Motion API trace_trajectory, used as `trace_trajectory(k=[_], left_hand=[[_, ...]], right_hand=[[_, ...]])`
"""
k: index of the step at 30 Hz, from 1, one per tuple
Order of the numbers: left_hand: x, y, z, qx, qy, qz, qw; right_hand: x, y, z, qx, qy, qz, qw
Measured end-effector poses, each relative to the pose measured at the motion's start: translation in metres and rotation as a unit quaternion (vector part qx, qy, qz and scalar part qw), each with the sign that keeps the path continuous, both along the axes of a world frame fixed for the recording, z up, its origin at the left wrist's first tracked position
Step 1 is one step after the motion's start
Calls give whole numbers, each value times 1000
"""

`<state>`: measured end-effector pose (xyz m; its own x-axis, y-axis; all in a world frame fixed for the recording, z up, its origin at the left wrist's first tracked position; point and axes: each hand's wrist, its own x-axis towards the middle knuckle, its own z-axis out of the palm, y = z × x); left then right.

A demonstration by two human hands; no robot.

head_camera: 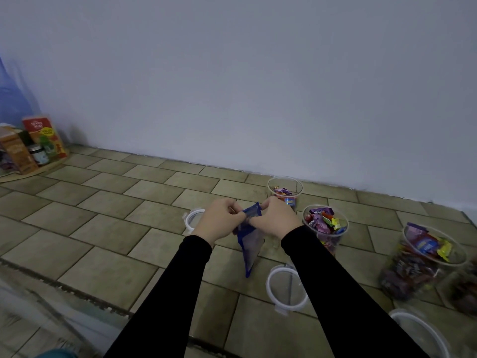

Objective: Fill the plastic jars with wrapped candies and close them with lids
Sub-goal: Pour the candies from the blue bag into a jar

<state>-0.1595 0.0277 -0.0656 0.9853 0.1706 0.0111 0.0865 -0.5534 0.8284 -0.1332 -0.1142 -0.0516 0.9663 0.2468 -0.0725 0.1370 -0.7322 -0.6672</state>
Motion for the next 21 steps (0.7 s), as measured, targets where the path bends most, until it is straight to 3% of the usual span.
trace_trajectory(k=[4,8,11,21], left_hand=[[8,15,-10,12,-33,48,998],[-3,20,-8,-58,-26,-70,996],[-11,17,-11,-9,6,-151,988],[-8,2,-29,-63,-75,-151,984]], right_hand=[[0,-2,8,-39,-33,-4,999],[5,0,7,-8,-33,-23,999],[6,-1,5,15,-10,-22,1000],[5,-6,7,107,0,-39,993]])
